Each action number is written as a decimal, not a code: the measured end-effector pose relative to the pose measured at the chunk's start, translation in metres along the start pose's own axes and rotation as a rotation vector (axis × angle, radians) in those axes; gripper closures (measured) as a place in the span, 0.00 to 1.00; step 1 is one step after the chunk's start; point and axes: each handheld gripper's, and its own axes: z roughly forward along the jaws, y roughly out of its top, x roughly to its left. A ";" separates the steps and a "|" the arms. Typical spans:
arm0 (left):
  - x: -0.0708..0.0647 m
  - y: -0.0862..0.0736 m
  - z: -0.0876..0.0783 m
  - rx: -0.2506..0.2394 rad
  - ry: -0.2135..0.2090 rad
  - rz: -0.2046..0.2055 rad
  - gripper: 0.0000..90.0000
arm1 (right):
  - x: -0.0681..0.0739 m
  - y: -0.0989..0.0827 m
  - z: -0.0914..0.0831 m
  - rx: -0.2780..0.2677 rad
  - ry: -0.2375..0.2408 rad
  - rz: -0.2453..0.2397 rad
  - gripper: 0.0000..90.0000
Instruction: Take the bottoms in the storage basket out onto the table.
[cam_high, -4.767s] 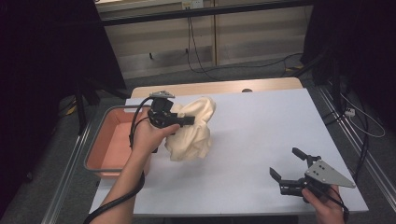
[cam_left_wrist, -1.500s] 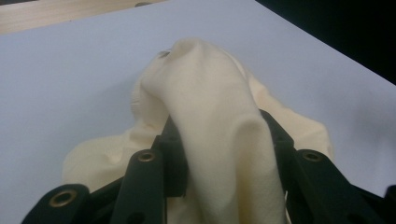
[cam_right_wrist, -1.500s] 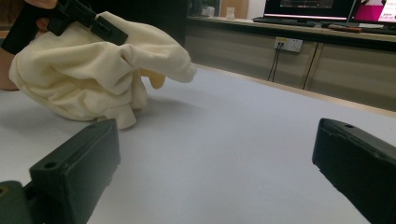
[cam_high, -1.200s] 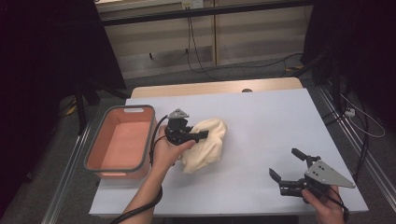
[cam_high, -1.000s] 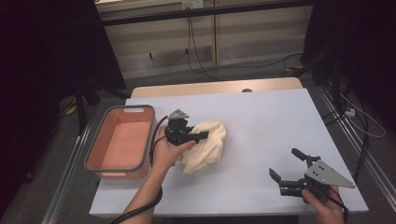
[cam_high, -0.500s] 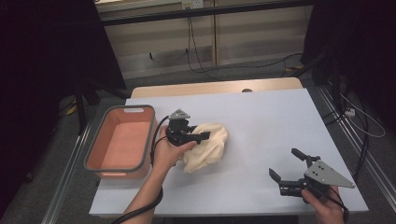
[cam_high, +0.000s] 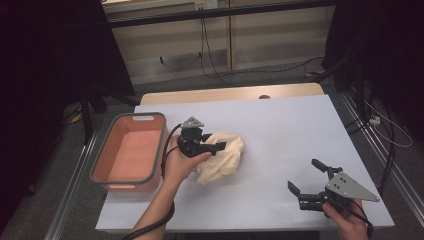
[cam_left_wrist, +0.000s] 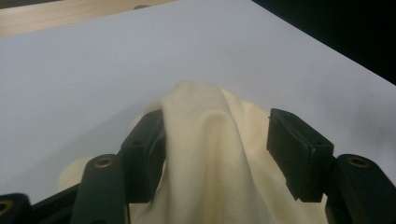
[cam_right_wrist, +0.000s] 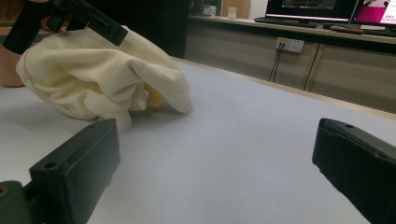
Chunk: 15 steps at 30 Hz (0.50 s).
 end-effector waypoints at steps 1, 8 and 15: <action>0.000 0.000 0.000 -0.004 -0.001 0.002 0.41 | 0.000 0.000 0.000 0.001 0.001 0.000 0.01; -0.003 0.002 -0.005 -0.020 -0.001 0.017 0.34 | 0.000 0.000 0.000 0.000 0.002 0.000 0.01; -0.005 -0.001 -0.012 -0.046 -0.004 0.018 0.27 | 0.000 0.000 0.000 0.003 0.001 0.000 0.01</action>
